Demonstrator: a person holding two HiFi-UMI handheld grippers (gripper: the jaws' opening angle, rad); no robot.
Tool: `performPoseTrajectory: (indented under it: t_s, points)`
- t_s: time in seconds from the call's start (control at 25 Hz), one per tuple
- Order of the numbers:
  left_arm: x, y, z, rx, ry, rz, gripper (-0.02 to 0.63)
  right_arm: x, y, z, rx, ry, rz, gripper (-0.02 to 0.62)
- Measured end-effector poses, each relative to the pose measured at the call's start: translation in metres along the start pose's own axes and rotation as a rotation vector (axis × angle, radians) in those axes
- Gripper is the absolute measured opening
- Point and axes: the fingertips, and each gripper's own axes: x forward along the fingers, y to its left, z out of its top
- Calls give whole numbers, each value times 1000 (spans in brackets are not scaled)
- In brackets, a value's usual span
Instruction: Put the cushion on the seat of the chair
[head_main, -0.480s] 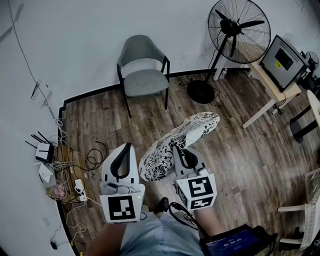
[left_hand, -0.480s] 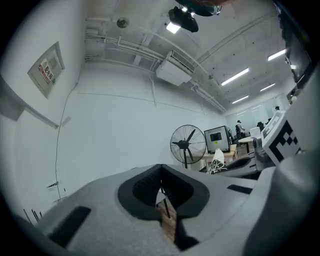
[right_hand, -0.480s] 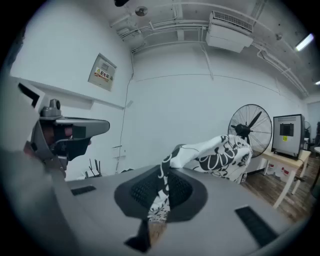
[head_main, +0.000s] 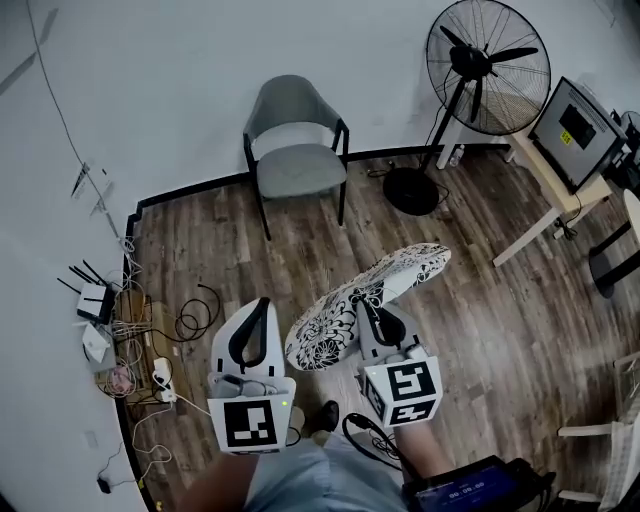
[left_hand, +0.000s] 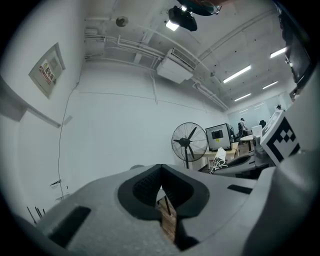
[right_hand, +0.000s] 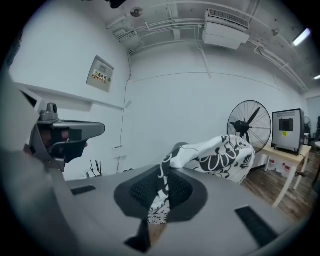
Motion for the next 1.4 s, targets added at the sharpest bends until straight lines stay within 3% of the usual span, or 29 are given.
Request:
performPoseTrajectory:
  t_s: [0.32, 0.48, 0.72, 1.08, 1.24, 1.4]
  points:
    - [26, 26, -27, -29, 64, 20, 9, 38, -2, -9, -8, 50, 10, 18]
    - [65, 58, -38, -40, 84, 38, 9, 78, -12, -9, 10, 73, -2, 18]
    - [143, 96, -50, -13, 92, -7, 9, 159, -20, -6, 36, 102, -9, 18]
    - [241, 145, -42, -24, 72, -52, 9, 262, -38, 38, 22, 81, -27, 18]
    - [271, 163, -32, 1, 34, -78, 9, 291, -38, 62, -1, 61, -31, 18]
    - [297, 168, -16, -30, 10, -101, 9, 309, -42, 79, -23, 43, -41, 18]
